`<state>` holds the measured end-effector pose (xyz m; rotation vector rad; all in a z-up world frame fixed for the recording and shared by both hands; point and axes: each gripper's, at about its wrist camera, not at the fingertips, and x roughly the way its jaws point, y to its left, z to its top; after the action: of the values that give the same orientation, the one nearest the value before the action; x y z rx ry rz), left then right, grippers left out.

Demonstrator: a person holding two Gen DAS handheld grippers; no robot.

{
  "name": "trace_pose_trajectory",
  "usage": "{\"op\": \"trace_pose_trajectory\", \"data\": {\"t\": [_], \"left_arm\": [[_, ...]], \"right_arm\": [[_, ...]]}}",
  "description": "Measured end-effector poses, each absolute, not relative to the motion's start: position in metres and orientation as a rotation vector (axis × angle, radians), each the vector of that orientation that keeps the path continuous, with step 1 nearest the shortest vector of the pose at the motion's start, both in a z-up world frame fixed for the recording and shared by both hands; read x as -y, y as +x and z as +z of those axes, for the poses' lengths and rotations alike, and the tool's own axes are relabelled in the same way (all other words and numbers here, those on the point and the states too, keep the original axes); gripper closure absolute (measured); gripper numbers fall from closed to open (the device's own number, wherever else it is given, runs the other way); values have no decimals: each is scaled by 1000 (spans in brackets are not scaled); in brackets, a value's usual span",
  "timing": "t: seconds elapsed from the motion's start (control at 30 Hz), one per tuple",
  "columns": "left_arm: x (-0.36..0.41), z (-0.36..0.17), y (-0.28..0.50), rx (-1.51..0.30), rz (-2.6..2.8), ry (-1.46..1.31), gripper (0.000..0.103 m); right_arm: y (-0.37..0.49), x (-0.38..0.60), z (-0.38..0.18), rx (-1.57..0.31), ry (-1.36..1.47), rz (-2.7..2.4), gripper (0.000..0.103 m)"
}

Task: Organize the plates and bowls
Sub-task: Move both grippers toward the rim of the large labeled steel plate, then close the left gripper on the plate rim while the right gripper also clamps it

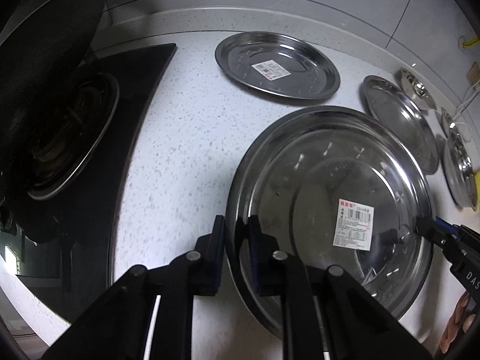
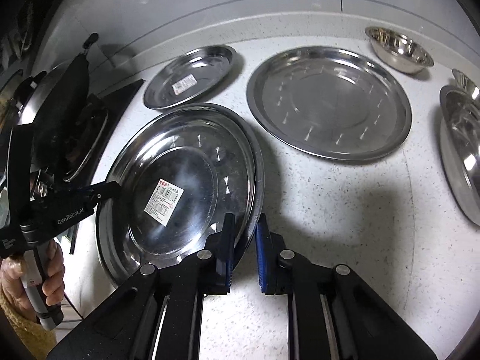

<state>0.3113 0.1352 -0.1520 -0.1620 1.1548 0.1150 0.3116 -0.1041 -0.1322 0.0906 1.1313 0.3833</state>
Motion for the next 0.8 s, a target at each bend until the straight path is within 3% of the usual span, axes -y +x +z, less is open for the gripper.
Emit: {"op": "trace_pose_trajectory", "data": {"t": [0.8], "left_arm": [[-130,-82,211,-1122,151,-206,90]], "right_arm": [[237,103,-93,-1136,38,519,90]]}}
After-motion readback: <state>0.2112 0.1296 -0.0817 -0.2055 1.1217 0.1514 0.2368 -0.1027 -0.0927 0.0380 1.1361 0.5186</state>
